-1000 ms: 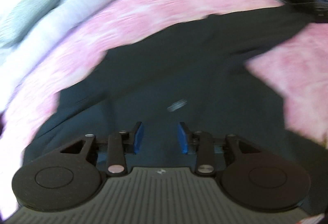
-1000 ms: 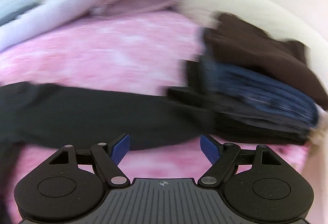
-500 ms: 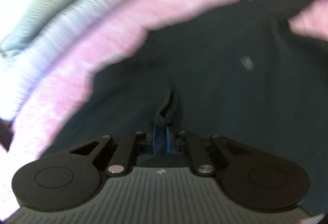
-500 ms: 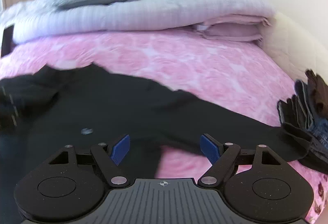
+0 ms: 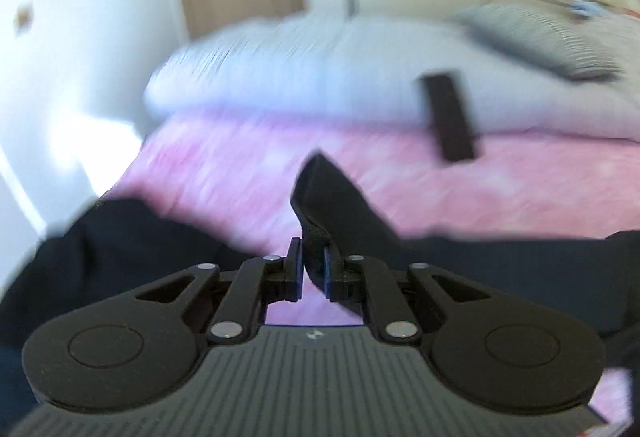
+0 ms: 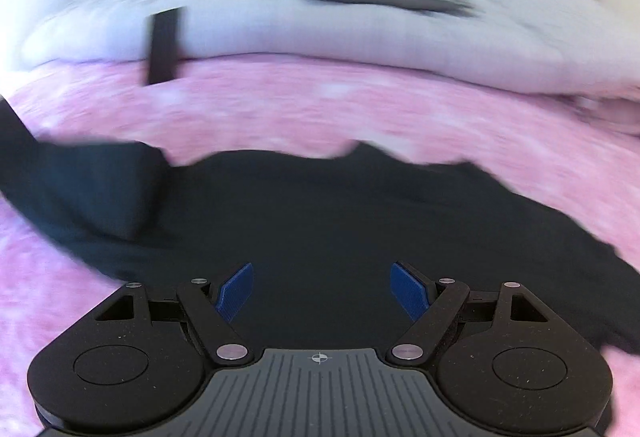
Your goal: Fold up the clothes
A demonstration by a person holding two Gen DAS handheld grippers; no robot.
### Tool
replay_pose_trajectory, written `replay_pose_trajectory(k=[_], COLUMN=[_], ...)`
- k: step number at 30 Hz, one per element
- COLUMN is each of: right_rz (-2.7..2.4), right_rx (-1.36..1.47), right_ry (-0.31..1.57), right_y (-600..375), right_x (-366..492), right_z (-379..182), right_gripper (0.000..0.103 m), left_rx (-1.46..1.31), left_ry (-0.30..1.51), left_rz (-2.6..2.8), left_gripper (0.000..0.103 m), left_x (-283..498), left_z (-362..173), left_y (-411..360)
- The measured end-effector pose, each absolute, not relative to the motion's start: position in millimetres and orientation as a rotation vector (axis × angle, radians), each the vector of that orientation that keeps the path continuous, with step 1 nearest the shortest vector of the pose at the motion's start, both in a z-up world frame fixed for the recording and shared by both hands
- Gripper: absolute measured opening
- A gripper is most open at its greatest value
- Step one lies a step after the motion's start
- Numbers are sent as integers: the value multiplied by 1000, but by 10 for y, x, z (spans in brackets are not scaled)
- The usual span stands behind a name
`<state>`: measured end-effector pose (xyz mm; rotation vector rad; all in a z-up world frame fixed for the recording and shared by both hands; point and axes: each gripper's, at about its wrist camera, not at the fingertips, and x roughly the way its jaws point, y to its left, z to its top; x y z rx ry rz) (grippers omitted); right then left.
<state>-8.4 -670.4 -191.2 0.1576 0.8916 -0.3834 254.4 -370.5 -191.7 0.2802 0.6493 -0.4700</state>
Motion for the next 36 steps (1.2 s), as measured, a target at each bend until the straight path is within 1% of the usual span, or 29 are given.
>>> replay_pose_trajectory(k=[2,4,10,14,17,19,23,26,28,31,36], right_rz=[-305,-244,-212,-202,-138,-110,-152,-216,-250,-262,-195], right_rx=[152,132,114,172,207,181,155,119,87,54,14], right_ry=[923,951,1013,1046,1074,1069,1027,996,979,985,1025], right_y=[-6508,-6353,-6188,-6224,-6220,-6237,-6591,-7082,-7452,-8066,-8980], right_x=[120,276,581,680,705,714,639,498,399,285,210], right_z=[-2004,-2090,-2288,-2356,-2377,-2396,-2319,-2175,-2086,-2060,-2127], right_gripper=[79,79,79,79,79,79,79,79,79,79,79], left_rx=[274,277,296,340,357,382,397,428,409,371,315], left_ry=[705,732,764,814,860,859,789,749,754,777,850], left_rz=[-448,-435,-397,-378,-372,-344,-284,-402,-566,-862,-1236], left_gripper=[7,7,7,8,13,23,22,23,27,34,35], left_x=[2680,2704,2433,2272,2303,2318,2205,2054,1964,1810,1610], left_z=[-2124,-2224,-2082,-2145,-2275,-2266,-1988,-1815,-1762,-1795,-2095], left_y=[-3502,-3374,-3245,-3127,-3088,-3087,-3144,-3515,-3912,-4758,-6228])
